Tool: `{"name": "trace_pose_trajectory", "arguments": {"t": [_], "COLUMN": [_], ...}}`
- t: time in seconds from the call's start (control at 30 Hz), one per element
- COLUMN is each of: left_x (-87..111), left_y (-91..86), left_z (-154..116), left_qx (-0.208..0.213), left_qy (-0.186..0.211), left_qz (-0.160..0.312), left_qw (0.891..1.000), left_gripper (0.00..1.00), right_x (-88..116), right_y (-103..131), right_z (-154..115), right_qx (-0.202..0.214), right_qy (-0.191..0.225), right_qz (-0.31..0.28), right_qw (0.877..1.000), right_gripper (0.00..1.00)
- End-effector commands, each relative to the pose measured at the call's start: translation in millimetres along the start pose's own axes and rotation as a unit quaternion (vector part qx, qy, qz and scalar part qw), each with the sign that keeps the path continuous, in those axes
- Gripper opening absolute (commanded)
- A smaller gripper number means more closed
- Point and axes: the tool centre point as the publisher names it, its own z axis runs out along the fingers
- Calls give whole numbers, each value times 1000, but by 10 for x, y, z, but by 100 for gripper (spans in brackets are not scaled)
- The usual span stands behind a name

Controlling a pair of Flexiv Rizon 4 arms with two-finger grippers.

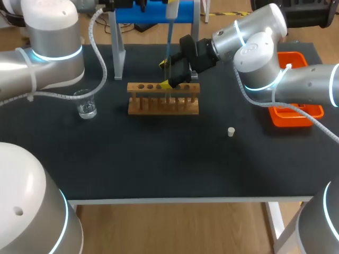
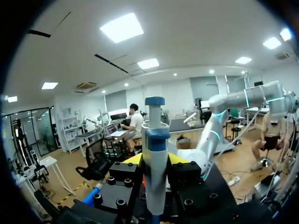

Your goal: Invert the test tube, pick up the pipette, mount the tip to pipette, aspirate from beaker and dispense into the tube, eject the tip, return the pipette, and cap with the stopper.

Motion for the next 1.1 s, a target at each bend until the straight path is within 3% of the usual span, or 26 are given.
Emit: {"name": "trace_pose_trajectory", "arguments": {"t": [0.03,0.43,0.77,1.1], "left_x": [43,189,586,951], "left_y": [-74,-243,53,198], "left_z": [-12,-242,-640,-624], "left_qx": [-1,2,-11,-14], "left_qy": [-6,-31,-70,-61], "left_qz": [3,26,-2,-11], "left_qw": [1000,999,997,998], "left_gripper": [0,0,0,0], "right_x": [-2,-2,-2,-2], "right_y": [4,4,4,4], "right_z": [-15,-15,-15,-15], "right_qx": [1,1,1,1], "right_qy": [1,1,1,1], "right_qz": [0,0,0,0], "right_qw": [1000,1000,1000,1000], "right_gripper": [100,100,100,100]}}
